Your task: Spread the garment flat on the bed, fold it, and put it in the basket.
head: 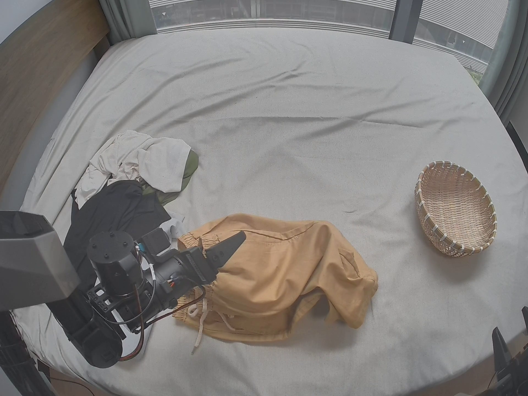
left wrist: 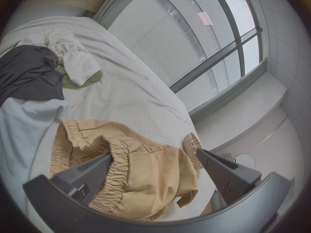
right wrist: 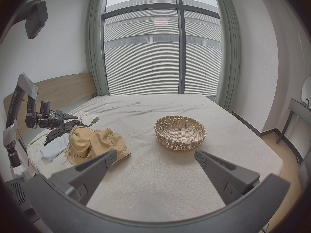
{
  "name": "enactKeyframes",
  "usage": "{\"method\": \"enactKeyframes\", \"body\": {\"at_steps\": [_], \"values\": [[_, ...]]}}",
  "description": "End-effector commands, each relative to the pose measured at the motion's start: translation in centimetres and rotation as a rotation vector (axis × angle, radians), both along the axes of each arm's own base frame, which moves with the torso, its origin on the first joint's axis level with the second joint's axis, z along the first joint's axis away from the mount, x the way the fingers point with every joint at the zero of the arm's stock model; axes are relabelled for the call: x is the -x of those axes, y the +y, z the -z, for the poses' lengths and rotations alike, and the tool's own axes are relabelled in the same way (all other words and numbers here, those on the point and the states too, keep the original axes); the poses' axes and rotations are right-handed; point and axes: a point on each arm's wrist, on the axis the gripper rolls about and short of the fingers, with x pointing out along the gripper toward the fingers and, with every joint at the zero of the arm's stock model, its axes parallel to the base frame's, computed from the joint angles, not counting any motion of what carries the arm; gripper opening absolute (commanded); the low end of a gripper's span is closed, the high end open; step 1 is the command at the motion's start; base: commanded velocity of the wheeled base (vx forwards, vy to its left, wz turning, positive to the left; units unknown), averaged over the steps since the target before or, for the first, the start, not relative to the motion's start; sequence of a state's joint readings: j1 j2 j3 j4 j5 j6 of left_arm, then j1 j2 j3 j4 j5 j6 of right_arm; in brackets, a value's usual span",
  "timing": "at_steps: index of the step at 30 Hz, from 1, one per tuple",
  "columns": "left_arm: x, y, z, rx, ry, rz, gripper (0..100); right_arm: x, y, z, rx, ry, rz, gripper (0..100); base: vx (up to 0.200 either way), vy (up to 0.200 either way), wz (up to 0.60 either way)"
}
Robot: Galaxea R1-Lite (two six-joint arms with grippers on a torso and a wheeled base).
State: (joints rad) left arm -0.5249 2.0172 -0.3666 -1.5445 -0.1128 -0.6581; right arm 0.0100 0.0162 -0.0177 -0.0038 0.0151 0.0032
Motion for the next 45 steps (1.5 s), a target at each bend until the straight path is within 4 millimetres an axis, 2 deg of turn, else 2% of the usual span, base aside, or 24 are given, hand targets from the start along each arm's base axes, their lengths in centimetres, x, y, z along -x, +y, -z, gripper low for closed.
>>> {"method": "enactKeyframes", "body": {"at_steps": [1,5,17,28,29,40,45], "values": [[-0.7,-0.3,2.4,-0.040,0.063,-0.002,100,-0.1,0.0,0.5,0.000,0.010,-0.001,100,0.000,0.000,0.00],[-1.4,-0.6,3.3,-0.051,0.074,-0.009,100,-0.1,0.0,0.5,0.000,0.010,-0.001,100,0.000,0.000,0.00],[-3.5,-1.5,3.1,-0.014,0.029,-0.028,100,-0.1,0.0,0.5,0.000,0.010,-0.001,100,0.000,0.000,0.00],[-5.3,-1.0,3.8,0.020,0.039,-0.108,100,-0.1,0.0,0.5,0.000,0.010,-0.001,100,0.000,0.000,0.00],[-5.3,-1.0,3.8,0.024,0.044,-0.109,0,-0.1,0.0,0.5,0.000,0.010,-0.001,100,0.000,0.000,0.00],[-4.9,-1.5,3.3,0.084,0.070,-0.096,0,-0.1,0.0,0.5,0.000,0.010,-0.001,100,0.000,0.000,0.00],[-2.8,-1.1,-0.2,0.153,0.029,-0.069,0,-0.1,0.0,0.5,0.000,0.010,-0.001,100,0.000,0.000,0.00]]}}
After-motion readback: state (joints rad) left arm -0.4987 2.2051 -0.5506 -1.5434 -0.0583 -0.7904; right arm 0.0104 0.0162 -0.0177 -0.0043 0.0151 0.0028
